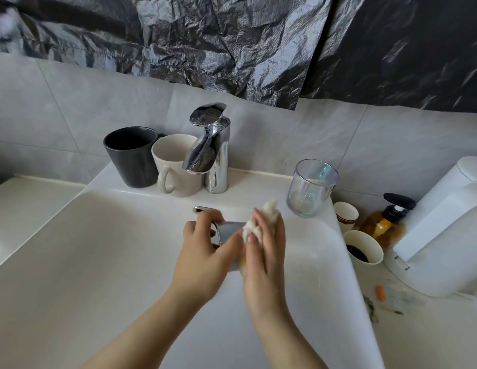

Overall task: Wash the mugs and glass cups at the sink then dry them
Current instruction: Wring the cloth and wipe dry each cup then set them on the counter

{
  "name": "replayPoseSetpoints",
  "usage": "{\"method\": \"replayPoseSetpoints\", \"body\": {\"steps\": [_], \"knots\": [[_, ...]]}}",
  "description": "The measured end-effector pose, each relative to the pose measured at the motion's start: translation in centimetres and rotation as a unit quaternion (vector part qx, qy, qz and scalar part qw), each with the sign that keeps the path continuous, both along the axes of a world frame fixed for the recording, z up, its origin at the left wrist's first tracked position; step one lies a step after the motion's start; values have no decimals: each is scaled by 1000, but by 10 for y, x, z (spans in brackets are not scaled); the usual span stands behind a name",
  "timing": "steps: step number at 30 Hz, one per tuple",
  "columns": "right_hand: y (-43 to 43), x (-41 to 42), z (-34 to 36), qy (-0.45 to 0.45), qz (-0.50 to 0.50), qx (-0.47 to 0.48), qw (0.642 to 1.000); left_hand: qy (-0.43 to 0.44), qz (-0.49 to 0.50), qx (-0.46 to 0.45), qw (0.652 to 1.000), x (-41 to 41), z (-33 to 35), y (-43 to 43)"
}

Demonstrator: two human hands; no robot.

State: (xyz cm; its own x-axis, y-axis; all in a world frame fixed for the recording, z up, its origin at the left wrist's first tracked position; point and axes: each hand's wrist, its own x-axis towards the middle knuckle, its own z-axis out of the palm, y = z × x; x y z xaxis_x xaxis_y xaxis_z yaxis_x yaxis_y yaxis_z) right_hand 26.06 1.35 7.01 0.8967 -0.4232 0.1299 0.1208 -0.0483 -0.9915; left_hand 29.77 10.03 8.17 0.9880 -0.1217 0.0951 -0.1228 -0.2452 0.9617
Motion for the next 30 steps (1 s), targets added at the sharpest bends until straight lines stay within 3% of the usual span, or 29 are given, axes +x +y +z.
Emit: {"method": "replayPoseSetpoints", "body": {"steps": [1,3,4,6,9,10,12,15,18,20,24,27,30], "knots": [[-5,3,0,9,-7,2,1000,-7,-30,38,999,0,3,4],[-19,5,6,37,18,171,984,-9,-114,64,991,3,10,11],[-27,6,5,73,57,265,960,4,-158,52,986,5,13,14],[-38,4,8,150,142,377,903,44,-219,-20,974,7,16,18],[-34,-1,14,158,209,440,859,131,-175,-189,958,8,13,14],[-30,0,12,155,209,437,861,161,-149,-225,949,11,13,13],[-24,0,11,153,171,370,900,201,-119,-241,942,18,14,17],[-27,2,16,104,108,237,960,239,-164,-177,941,27,14,30],[-31,-3,22,112,147,144,972,264,-228,-85,933,23,13,32],[-26,-6,22,111,180,100,972,277,-204,-108,933,27,7,31],[-6,-6,17,95,179,128,971,306,-93,-229,919,34,-2,26],[1,-4,10,106,98,58,988,335,-88,-237,908,28,0,18],[-12,0,15,113,-3,91,989,376,-154,-201,891,19,8,12]]}}
